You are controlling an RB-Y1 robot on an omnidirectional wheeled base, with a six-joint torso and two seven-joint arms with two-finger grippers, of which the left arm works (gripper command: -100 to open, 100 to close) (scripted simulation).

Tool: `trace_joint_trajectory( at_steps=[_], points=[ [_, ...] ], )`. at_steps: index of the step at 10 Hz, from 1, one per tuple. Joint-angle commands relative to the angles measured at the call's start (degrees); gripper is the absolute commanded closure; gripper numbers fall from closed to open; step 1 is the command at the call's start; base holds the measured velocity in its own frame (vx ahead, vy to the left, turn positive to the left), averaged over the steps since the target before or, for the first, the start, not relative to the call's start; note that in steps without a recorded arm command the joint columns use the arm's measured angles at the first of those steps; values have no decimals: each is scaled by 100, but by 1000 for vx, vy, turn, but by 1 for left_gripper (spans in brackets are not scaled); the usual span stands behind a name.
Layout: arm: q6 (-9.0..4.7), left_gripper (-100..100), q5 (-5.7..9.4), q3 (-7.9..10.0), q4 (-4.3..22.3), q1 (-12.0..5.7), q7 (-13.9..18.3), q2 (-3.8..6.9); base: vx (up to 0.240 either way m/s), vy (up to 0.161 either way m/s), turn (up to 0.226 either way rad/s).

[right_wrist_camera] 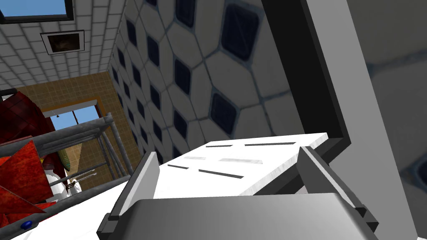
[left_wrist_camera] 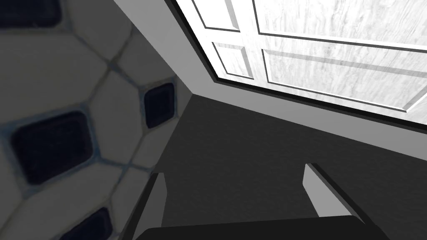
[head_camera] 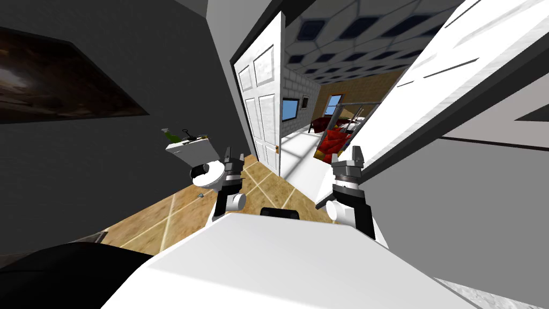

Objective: Push the door open

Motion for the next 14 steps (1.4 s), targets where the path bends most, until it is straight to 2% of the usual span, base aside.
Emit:
trace_joint_trajectory(
  at_steps=[1,8,9,14],
  points=[
    [-67,-100,-13,-65,187,-30,-4,53,74,34,-84],
    [-371,-100,-70,-359,1036,-167,-22,242,151,43,-70],
    [-457,-100,-86,-442,1277,-206,-27,286,122,46,-142],
    [-690,-100,-130,-667,1925,-311,-41,392,103,57,-75]
  ],
)
